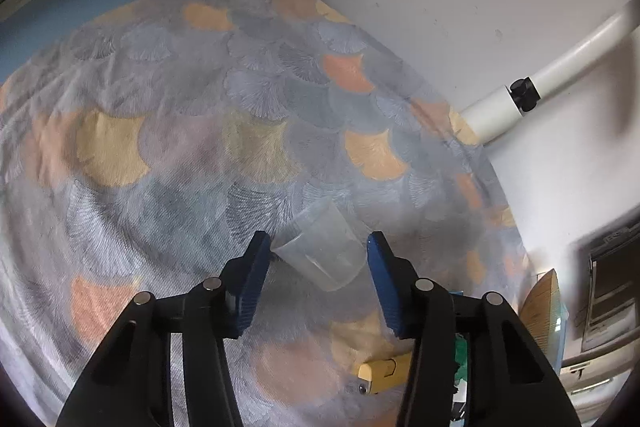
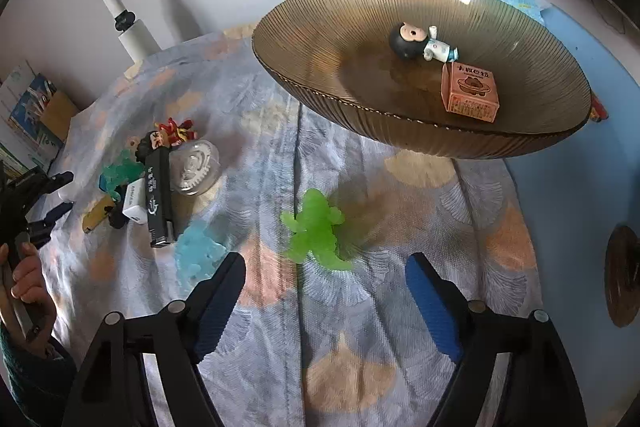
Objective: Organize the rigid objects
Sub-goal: 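Grasp the clear plastic cup with left gripper while right grasps green frog toy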
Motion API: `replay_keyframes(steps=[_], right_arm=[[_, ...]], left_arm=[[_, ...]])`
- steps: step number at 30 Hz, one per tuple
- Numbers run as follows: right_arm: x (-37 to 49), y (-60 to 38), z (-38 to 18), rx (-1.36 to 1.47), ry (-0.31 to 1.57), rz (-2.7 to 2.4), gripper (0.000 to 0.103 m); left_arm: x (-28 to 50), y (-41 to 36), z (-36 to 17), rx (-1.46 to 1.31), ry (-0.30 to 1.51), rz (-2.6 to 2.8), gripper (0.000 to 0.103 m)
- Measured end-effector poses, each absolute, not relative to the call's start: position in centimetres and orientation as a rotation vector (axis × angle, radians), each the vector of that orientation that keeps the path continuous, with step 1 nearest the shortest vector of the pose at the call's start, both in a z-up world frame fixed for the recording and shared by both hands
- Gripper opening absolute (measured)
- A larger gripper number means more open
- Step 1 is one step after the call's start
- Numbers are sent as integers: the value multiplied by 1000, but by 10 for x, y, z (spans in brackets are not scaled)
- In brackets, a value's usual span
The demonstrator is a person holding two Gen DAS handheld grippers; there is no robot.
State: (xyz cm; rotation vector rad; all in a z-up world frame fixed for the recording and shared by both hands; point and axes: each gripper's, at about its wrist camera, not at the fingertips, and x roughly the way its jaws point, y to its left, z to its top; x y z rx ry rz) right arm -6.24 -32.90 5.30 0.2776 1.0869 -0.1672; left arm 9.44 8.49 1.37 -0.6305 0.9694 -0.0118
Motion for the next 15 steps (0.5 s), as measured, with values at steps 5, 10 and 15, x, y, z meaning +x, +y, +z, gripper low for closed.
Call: replay_keyframes(steps=[5, 10, 15], right_arm=[[-65, -330, 51, 275, 1074, -158, 81], [-71, -332, 47, 273, 1075, -157, 81], [-60, -335, 43, 255, 1063, -172, 76]], left_arm=[[93, 83, 14, -591, 966, -8, 46], [95, 76, 17, -561, 940, -36, 46], [76, 51, 41, -406, 889, -85, 46]])
